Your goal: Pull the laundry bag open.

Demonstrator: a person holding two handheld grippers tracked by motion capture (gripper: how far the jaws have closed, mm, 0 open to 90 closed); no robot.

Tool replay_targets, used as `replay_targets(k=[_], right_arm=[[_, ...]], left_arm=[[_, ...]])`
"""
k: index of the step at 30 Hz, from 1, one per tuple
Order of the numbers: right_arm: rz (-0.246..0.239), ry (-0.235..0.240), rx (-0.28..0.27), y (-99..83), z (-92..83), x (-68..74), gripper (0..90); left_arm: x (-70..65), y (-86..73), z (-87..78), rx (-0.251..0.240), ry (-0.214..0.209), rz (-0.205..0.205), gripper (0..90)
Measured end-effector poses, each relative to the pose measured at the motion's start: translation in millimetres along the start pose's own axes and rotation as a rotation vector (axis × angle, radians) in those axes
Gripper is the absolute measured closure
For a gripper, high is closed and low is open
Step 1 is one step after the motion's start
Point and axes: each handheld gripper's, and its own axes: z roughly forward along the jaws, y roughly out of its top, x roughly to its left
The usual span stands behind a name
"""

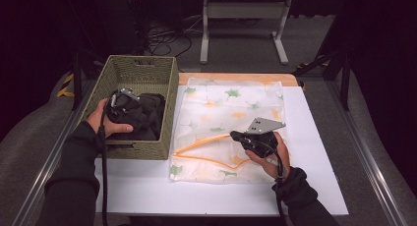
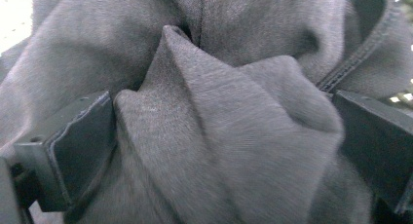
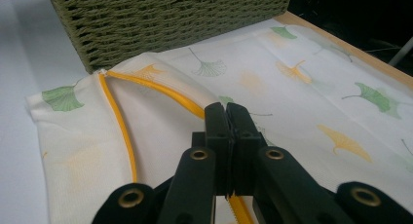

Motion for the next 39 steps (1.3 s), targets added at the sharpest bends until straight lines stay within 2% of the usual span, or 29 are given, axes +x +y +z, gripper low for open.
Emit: replay_targets(k=[5,7,8,9,10,11,12,13,16,18,19,21,22,24,27,28,29,31,33,36,38,39], right_arm=[[-0.002,0.004,0.004,-0.5,1.4,0.1,88.8],[0.0,0.006,0.005,-0.9,2.0,0.3,88.8],[-0.002,0.007,0.007,-1.1,2.3,0.4,88.8],[-0.003,0.009,0.01,-1.4,3.0,1.0,88.8],[-0.009,0.006,0.012,-1.6,3.5,0.9,88.8],[-0.006,0.007,0.012,-1.8,3.6,0.8,88.8],[-0.006,0.006,0.012,-2.0,3.6,0.5,88.8],[-0.006,0.006,0.012,-2.0,3.6,0.5,88.8],[-0.005,0.004,0.015,-2.7,4.5,0.5,88.8],[-0.005,0.004,0.015,-2.7,4.7,0.5,88.8],[-0.005,0.004,0.018,-2.8,4.8,0.7,88.8],[-0.004,0.004,0.021,-2.7,5.0,1.3,88.8],[-0.009,0.003,0.022,-2.6,5.0,1.5,88.8],[-0.01,0.004,0.021,-2.5,4.6,1.8,88.8],[-0.008,0.011,0.019,-2.7,4.5,2.4,88.8],[-0.008,0.013,0.018,-2.9,4.3,2.2,88.8],[-0.008,0.013,0.018,-2.9,4.3,2.2,88.8],[-0.01,0.013,0.019,-3.2,4.3,2.0,88.8],[-0.01,0.014,0.022,-3.4,4.2,2.0,88.8],[-0.01,0.014,0.023,-3.6,4.0,1.8,88.8],[-0.011,0.013,0.025,-3.7,4.1,2.3,88.8],[-0.009,0.012,0.028,-3.8,3.8,2.7,88.8]], left_arm=[[1.7,4.4,19.7,0.067,-0.03,-0.005,0.0],[-0.1,7.1,23.0,0.085,-0.013,0.009,0.0],[-0.4,8.6,24.2,0.096,0.013,0.017,0.0],[0.9,8.8,25.5,0.112,0.029,0.005,0.3],[2.3,9.0,25.3,0.112,0.066,0.01,0.4],[4.0,9.6,24.3,0.12,0.124,0.001,1.2],[5.7,9.4,24.3,0.119,0.165,-0.014,2.6],[5.7,9.4,24.3,0.119,0.165,-0.014,4.2],[6.4,10.3,25.7,0.117,0.279,-0.024,4.4],[6.4,10.1,25.5,0.107,0.284,-0.03,5.3],[6.7,9.3,25.3,0.102,0.269,-0.033,6.6],[9.0,6.8,25.8,0.093,0.213,-0.052,5.3],[10.8,5.0,27.3,0.096,0.167,-0.07,3.0],[10.3,4.5,31.2,0.126,0.12,-0.066,0.0],[7.3,5.5,37.1,0.165,0.082,-0.042,0.0],[7.6,5.2,40.3,0.197,0.044,-0.032,0.0],[7.6,5.2,40.3,0.197,0.044,-0.032,0.0],[6.4,6.4,46.2,0.238,0.024,-0.021,0.0],[4.1,7.8,50.6,0.282,0.027,-0.001,0.7],[2.5,9.4,51.6,0.312,0.068,0.009,13.4],[2.3,9.4,47.0,0.315,0.089,0.024,27.3],[1.2,8.9,45.3,0.306,0.097,0.025,39.8]])
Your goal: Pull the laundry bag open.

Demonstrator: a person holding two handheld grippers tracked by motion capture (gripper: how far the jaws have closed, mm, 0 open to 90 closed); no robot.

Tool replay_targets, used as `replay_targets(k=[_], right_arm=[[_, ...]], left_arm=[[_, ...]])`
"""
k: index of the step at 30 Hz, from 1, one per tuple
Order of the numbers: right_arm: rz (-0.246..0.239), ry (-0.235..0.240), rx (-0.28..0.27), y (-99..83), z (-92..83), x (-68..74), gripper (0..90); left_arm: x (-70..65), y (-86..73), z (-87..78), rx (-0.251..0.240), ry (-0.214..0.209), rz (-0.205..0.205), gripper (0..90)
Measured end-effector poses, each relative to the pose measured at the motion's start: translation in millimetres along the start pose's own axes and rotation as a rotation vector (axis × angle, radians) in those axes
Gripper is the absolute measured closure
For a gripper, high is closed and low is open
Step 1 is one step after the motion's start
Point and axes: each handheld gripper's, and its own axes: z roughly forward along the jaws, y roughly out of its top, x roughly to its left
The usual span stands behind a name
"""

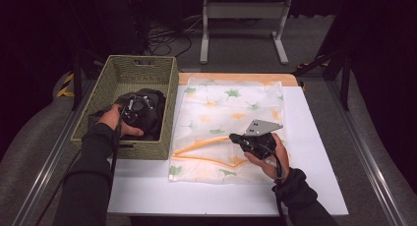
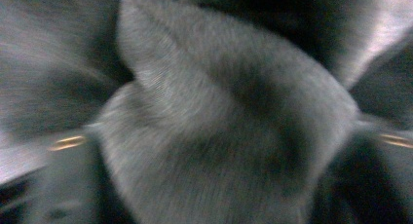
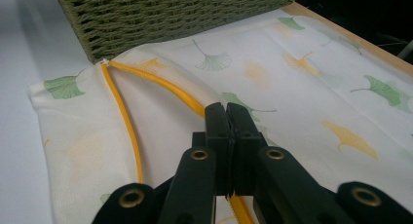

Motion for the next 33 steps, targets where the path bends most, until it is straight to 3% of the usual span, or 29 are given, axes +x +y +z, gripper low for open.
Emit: replay_targets(k=[2,3,4,5,6,8,9,11,12,15,19,21,25,30,33], right_arm=[[-0.001,0.0,0.0,-0.3,-0.2,0.0,88.8],[0.0,0.0,0.0,-0.5,-0.4,-0.1,88.8],[0.001,0.0,0.0,-0.6,-0.4,-0.5,88.8],[0.001,0.0,0.0,-0.6,-0.4,-0.5,88.8],[0.0,-0.002,0.0,-0.6,-0.6,-0.8,88.8],[0.002,-0.003,-0.002,-0.6,-0.9,-1.0,88.8],[-0.002,-0.006,-0.004,-0.5,-1.0,-1.1,88.9],[0.001,-0.014,-0.013,0.1,-2.1,-0.9,88.9],[0.001,-0.014,-0.013,0.1,-2.1,-0.9,88.9],[0.001,-0.024,-0.03,1.3,-4.3,-1.3,88.9],[-0.002,-0.029,-0.041,3.4,-5.9,-1.6,89.0],[-0.005,-0.033,-0.044,4.1,-7.4,-1.0,89.0],[0.002,-0.041,-0.058,4.7,-10.4,-2.7,89.0],[0.003,-0.044,-0.061,5.1,-10.5,-3.1,89.0],[0.005,-0.042,-0.063,5.7,-10.1,-2.9,89.0]], left_arm=[[-3.4,-1.7,-5.4,-0.011,0.049,0.032,50.7],[-3.4,-1.7,-5.4,-0.011,0.049,0.032,55.4],[-5.5,-4.2,-10.7,-0.058,0.117,0.031,58.7],[-5.5,-4.2,-10.7,-0.058,0.117,0.031,60.0],[-5.9,-6.2,-16.0,-0.099,0.165,0.013,60.0],[-5.1,-8.9,-22.9,-0.153,0.204,0.0,62.2],[-3.9,-13.1,-29.5,-0.22,0.225,-0.022,62.5],[-2.5,-20.1,-37.1,-0.294,0.227,-0.051,63.2],[-2.5,-20.1,-37.1,-0.294,0.227,-0.051,63.6],[-2.8,-33.8,-48.2,-0.418,0.23,-0.089,64.7],[-5.8,-46.8,-60.5,-0.527,0.244,-0.118,66.1],[-5.5,-54.1,-66.4,-0.589,0.246,-0.161,66.3],[-8.1,-68.3,-80.8,-0.708,0.262,-0.194,67.0],[-13.3,-76.6,-89.5,-0.773,0.267,-0.202,67.1],[-15.3,-80.6,-92.1,-0.81,0.247,-0.221,67.1]])
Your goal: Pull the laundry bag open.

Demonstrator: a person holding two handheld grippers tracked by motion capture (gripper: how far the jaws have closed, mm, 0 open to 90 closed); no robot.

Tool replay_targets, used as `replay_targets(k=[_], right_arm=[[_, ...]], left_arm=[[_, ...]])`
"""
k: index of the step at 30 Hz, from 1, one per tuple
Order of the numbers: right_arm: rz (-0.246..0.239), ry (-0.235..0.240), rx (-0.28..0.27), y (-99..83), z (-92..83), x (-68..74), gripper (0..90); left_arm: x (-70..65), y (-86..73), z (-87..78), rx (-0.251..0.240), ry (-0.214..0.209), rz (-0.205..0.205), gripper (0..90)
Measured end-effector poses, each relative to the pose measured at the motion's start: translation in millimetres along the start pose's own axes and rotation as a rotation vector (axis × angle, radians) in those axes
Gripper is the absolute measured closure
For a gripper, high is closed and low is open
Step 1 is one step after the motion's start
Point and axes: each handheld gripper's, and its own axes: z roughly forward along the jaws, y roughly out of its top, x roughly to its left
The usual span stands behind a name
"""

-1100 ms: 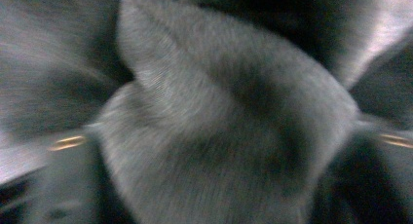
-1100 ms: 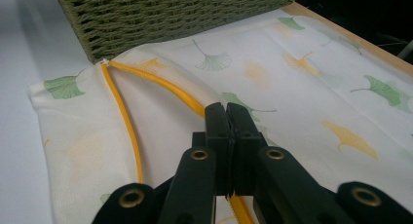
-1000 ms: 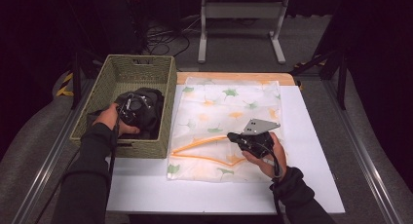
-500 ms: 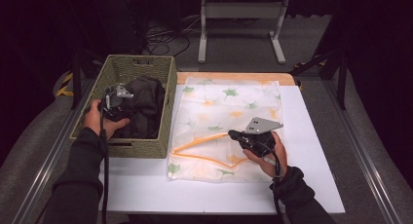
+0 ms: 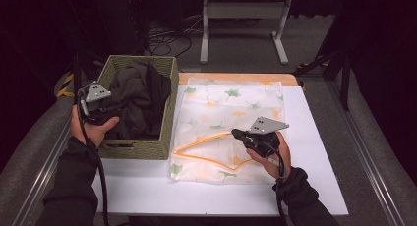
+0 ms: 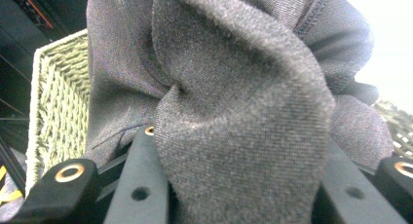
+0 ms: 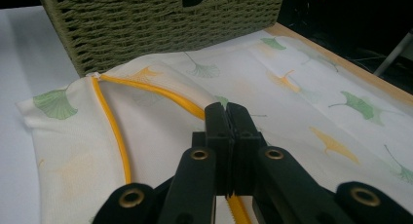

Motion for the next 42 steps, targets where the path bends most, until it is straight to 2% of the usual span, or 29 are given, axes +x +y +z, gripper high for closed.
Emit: replay_targets(k=[1,4,9,12,16,20,26,30,42], right_arm=[[-0.002,-0.001,0.0,0.3,0.3,0.1,89.0],[0.002,-0.001,-0.003,1.0,1.2,-0.5,89.0],[0.003,-0.001,0.003,0.7,3.1,-1.7,89.0],[0.004,0.0,0.005,0.4,4.0,-1.6,89.0],[0.005,0.001,0.004,0.2,4.9,-1.5,89.0],[0.009,-0.004,0.003,0.0,5.6,-2.0,89.0],[0.013,-0.006,0.002,-0.2,6.4,-2.8,89.0],[0.018,-0.005,0.001,-0.4,7.4,-4.7,89.0],[0.019,-0.012,0.001,-0.7,7.1,-5.7,89.1]], left_arm=[[0.6,-0.3,-1.1,-0.006,-0.011,-0.002,67.1],[2.4,-0.8,-4.6,-0.029,-0.008,0.0,67.1],[6.5,-3.0,-10.9,-0.076,-0.013,-0.047,67.1],[7.8,-4.6,-14.3,-0.09,-0.012,-0.06,67.2],[7.5,-4.1,-16.5,-0.095,-0.019,-0.052,67.2],[2.8,-3.5,-19.5,-0.117,-0.001,-0.038,67.1],[2.4,-4.4,-21.1,-0.127,-0.015,-0.052,67.1],[0.1,-3.1,-24.9,-0.151,-0.02,-0.045,67.1],[-3.6,3.7,-37.4,-0.204,-0.042,-0.058,67.2]])
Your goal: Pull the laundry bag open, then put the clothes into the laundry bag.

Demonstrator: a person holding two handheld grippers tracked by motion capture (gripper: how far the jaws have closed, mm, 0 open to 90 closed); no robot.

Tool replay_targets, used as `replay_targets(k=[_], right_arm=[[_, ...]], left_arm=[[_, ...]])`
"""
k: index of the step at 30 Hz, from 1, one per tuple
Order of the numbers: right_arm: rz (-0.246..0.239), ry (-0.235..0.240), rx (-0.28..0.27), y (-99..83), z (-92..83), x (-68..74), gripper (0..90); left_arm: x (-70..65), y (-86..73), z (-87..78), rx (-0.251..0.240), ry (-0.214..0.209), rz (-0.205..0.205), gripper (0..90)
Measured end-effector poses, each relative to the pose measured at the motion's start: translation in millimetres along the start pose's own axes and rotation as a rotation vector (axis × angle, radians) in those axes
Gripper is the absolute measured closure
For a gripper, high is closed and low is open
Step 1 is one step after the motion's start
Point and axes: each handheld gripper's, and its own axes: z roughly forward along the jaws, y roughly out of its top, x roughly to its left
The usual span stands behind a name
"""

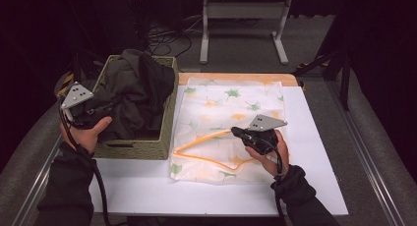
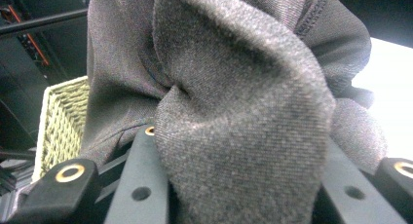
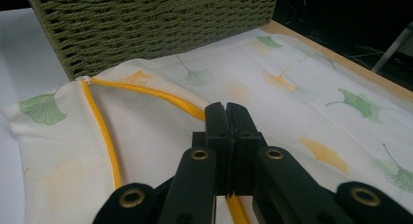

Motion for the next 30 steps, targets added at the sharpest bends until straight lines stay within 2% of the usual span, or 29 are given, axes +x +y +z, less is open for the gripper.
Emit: replay_targets(k=[7,11,12,22,26,28,30], right_arm=[[0.006,-0.005,0.001,-0.3,0.6,-0.8,89.1],[0.01,-0.011,-0.003,0.7,0.8,-1.5,89.1],[0.008,-0.013,-0.004,1.1,0.5,-1.4,89.1],[0.005,-0.031,-0.002,6.7,-0.8,-3.2,89.1],[0.01,-0.04,0.009,11.3,3.6,-6.7,89.1],[0.016,-0.04,0.011,13.3,5.3,-8.6,89.1],[0.024,-0.042,0.007,13.9,5.7,-9.6,89.1]], left_arm=[[-6.4,7.6,-14.8,-0.045,-0.04,-0.005,67.3],[-15.0,9.8,-25.4,-0.066,-0.059,-0.004,67.3],[-18.2,11.0,-28.5,-0.065,-0.07,0.009,67.3],[-47.4,11.9,-47.6,-0.097,-0.16,0.037,67.2],[-57.8,12.3,-56.2,-0.124,-0.206,0.03,67.3],[-65.1,11.7,-59.7,-0.124,-0.237,0.036,67.3],[-69.7,10.4,-61.2,-0.121,-0.246,0.039,67.2]])
